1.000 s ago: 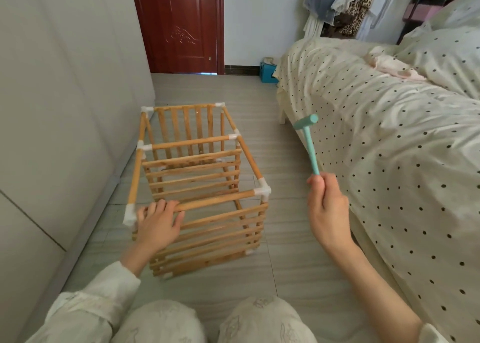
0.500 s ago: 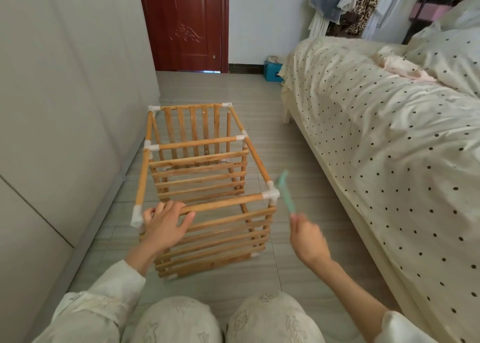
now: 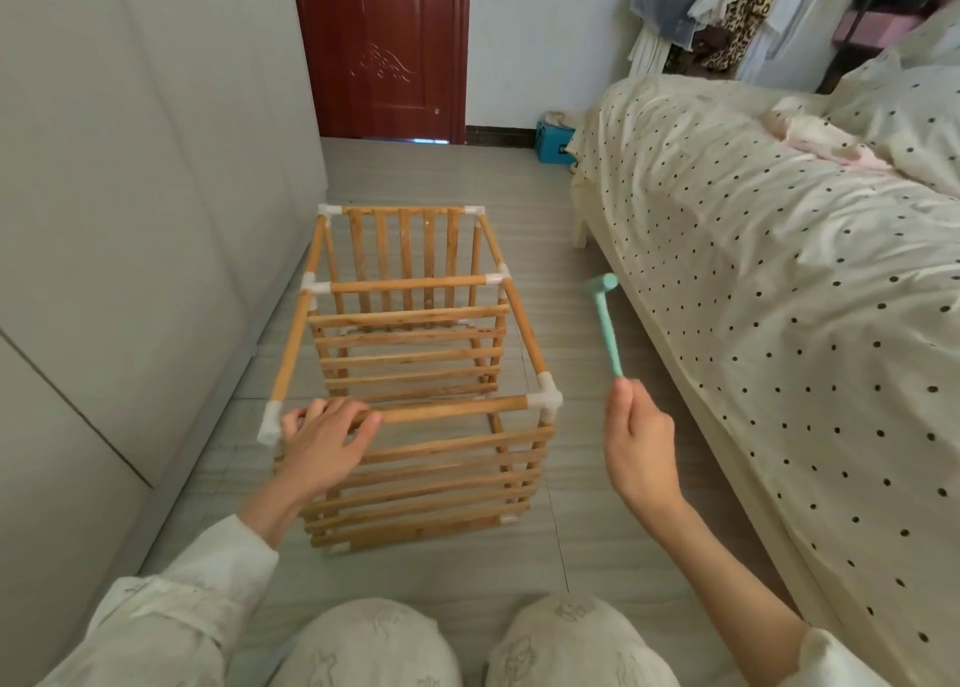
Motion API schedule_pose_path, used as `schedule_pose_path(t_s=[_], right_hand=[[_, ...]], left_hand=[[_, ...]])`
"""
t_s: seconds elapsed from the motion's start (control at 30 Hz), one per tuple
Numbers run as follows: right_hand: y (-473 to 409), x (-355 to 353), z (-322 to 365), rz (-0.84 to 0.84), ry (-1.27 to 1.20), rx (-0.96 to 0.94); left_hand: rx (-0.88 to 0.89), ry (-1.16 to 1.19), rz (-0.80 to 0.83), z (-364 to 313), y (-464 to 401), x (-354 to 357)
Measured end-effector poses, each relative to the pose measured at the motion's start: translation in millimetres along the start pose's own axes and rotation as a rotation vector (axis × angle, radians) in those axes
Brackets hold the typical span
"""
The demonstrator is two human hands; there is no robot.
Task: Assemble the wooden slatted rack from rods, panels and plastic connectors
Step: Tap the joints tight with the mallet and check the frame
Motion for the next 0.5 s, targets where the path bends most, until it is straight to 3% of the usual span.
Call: schedule_pose_path(t_s=[0.03,0.07,0.13,0.2,0.3,0.37,0.43,0.5], right_hand=[[3,-2,3,-0.008,-0.013,-0.006],[10,8,-5,0.100,0.054,0.058],[34,35,-37,0.457,0.400,0.210],[34,35,-51,0.420,0.407,0.238],[24,12,-34,0.127,0.038,0.132],[27,18,-32,0.219,-0.013,0.144],[37,37,-46,0.478,0.175,0.248],[29,37,-52,0.458,0.221,0.285]], left_hand=[[0.002,-0.001,0.002,1,0,-1],[-0.001,0.001,0.005,3,0,-2],[0.000,-0.003,0.004,6,0,-3],[0.023,-0.010,-0.010,6,-1,-3],[0.045,-0.029,-0.030,7,-1,-4],[0.049,-0.040,-0.032,5,0,-4],[0.032,-0.082,-0.028,4,2,-3],[0.014,-0.196,-0.043,3,3,-1]])
Point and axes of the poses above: each hand's wrist, its own y-axis away from the middle knuckle, its own x-axis out of the palm, z = x × y, the point moved 5 cm from there along -y, towards the middle knuckle, and after that the axes turned 7 degrees about y, right-handed, at the moved point
